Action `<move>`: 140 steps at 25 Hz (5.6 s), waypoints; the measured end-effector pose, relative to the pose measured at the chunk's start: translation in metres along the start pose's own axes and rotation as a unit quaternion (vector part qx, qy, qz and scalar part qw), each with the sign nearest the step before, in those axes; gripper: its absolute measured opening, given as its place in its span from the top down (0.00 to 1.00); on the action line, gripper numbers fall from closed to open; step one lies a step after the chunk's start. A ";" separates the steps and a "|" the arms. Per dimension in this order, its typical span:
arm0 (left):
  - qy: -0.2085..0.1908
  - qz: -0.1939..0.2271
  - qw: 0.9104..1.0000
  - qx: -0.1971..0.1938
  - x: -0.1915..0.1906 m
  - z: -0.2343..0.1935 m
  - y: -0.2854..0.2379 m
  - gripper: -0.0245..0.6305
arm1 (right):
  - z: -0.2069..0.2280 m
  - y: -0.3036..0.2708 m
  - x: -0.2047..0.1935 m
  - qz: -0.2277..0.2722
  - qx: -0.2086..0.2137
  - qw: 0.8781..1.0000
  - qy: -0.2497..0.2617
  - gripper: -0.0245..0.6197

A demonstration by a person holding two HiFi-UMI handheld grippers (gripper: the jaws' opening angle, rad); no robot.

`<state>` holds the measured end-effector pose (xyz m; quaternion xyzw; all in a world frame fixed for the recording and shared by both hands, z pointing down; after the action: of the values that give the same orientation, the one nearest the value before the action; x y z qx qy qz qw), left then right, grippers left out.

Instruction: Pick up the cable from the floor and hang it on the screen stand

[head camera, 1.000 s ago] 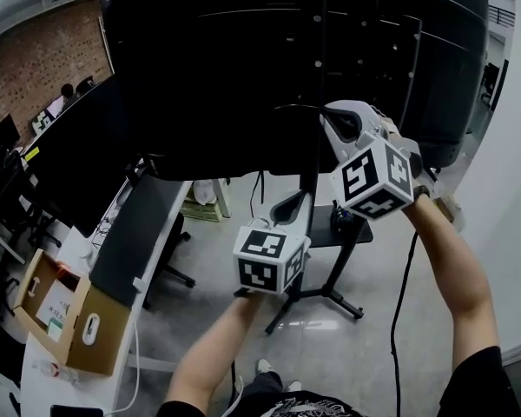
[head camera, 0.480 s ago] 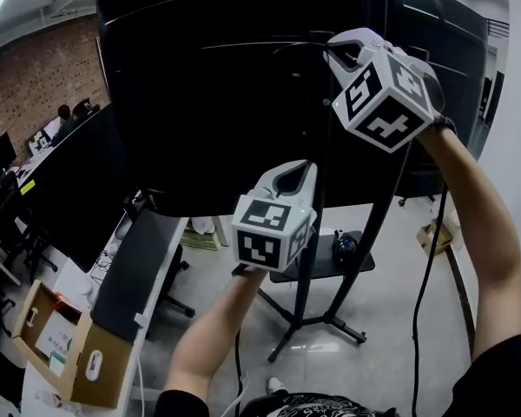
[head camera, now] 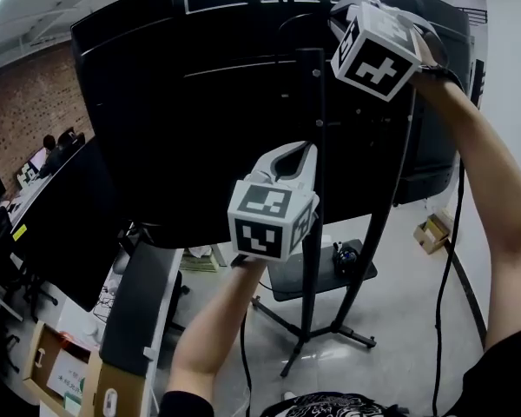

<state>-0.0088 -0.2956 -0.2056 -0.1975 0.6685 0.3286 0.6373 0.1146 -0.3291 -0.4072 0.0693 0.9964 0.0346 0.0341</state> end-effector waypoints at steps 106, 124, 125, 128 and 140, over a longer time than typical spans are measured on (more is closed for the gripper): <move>-0.023 -0.073 0.997 0.021 -0.056 0.140 -0.116 0.96 | -0.132 0.012 -0.266 0.128 0.047 0.849 -0.510 0.90; 0.012 -0.095 0.992 0.083 -0.078 0.143 -0.066 0.96 | -0.231 0.086 -0.215 0.134 0.057 0.874 -0.464 0.90; 0.010 -0.094 0.992 0.089 -0.080 0.141 -0.062 0.96 | -0.240 0.092 -0.209 0.131 0.063 0.868 -0.475 0.90; 0.010 -0.090 0.990 0.105 -0.085 0.139 -0.046 0.96 | -0.267 0.110 -0.188 0.123 0.086 0.848 -0.508 0.92; 0.062 -0.107 0.986 0.111 -0.123 0.149 0.024 0.96 | -0.321 0.183 -0.121 0.092 0.114 0.803 -0.578 0.95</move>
<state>0.0957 -0.1947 -0.0756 -0.2159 0.7137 0.1695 0.6444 0.2351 -0.1864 -0.0665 0.1711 0.7780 -0.1223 0.5920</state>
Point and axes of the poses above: the fingertips, and each gripper's own axes: y backward along the fingers, z to its right, x out of its top, the point moved 10 cm from there along y, backward along the fingers, and after that the axes turned 8 degrees about y, right-handed, at the moved point
